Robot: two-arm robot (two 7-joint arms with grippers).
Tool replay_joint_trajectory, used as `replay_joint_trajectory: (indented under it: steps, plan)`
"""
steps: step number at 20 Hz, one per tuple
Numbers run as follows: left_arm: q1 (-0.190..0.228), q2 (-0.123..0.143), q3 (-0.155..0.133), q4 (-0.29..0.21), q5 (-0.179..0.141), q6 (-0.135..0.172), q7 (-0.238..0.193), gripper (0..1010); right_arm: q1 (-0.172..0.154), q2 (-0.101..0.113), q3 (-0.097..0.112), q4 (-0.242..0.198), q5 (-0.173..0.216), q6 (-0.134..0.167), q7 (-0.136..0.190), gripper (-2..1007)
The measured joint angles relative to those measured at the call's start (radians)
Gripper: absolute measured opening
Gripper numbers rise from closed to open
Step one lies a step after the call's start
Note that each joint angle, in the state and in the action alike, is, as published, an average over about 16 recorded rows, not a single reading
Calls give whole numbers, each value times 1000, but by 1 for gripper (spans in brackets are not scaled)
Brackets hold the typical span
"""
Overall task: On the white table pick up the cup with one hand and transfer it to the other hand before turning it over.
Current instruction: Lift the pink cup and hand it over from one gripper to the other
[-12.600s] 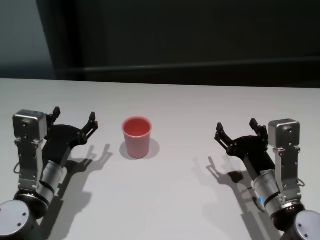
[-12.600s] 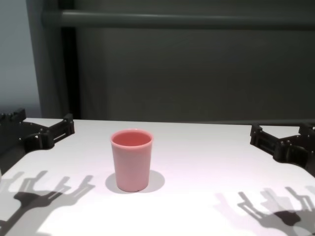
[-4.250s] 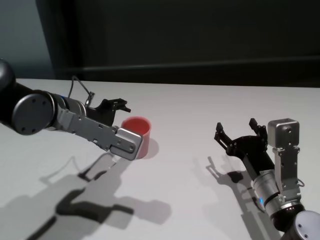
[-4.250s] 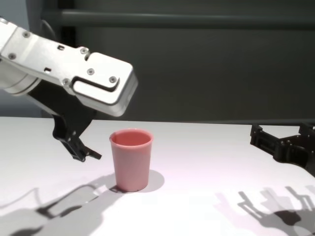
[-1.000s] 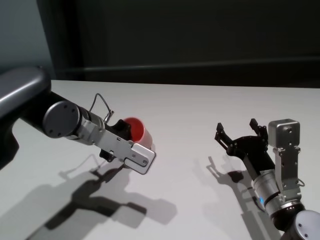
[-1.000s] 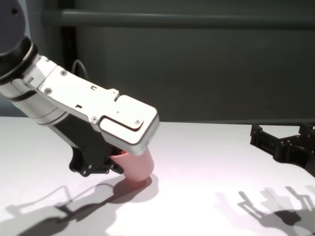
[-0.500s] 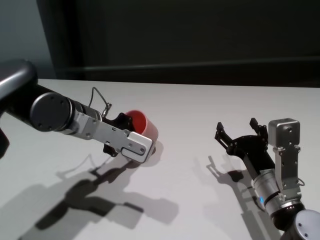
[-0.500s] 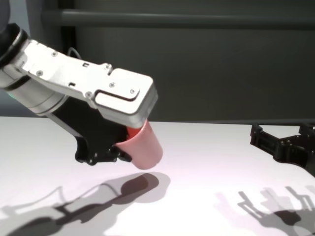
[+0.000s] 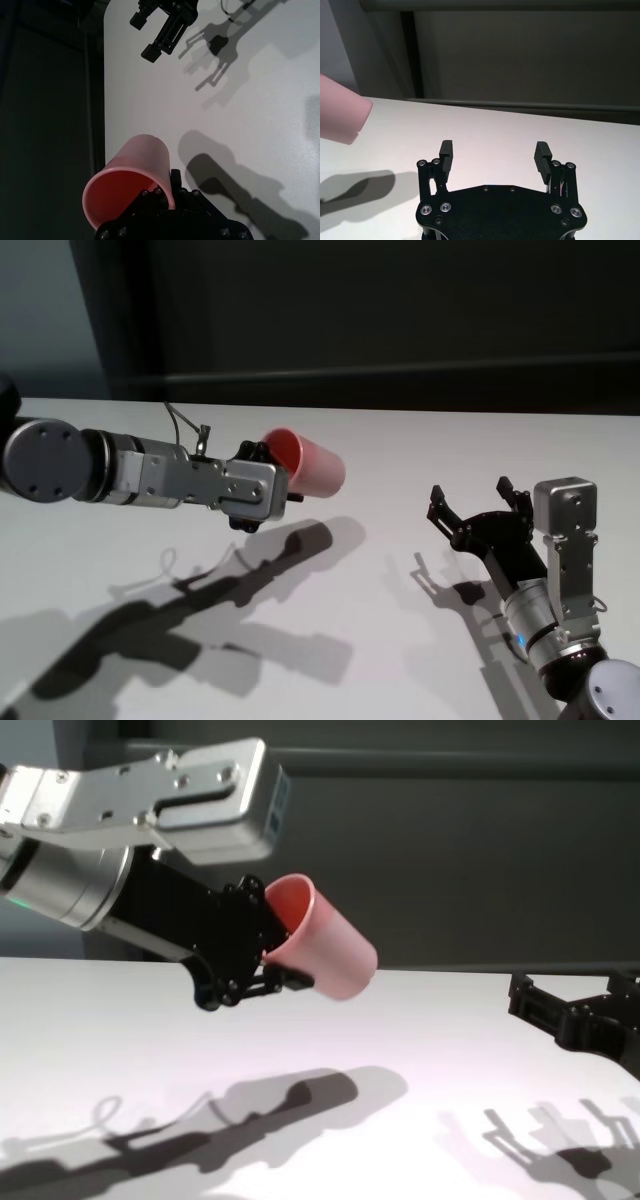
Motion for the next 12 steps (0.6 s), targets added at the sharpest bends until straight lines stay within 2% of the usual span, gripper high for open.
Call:
replay_joint_trajectory:
  steps: [6, 12]
  plan:
    - [50, -35, -98, 63, -185, -84, 63, 37, 0, 0, 0, 0, 0, 0, 0, 1002]
    - [79, -74, -181, 134, -363, -151, 70, 37, 0, 0, 0, 0, 0, 0, 0, 1002]
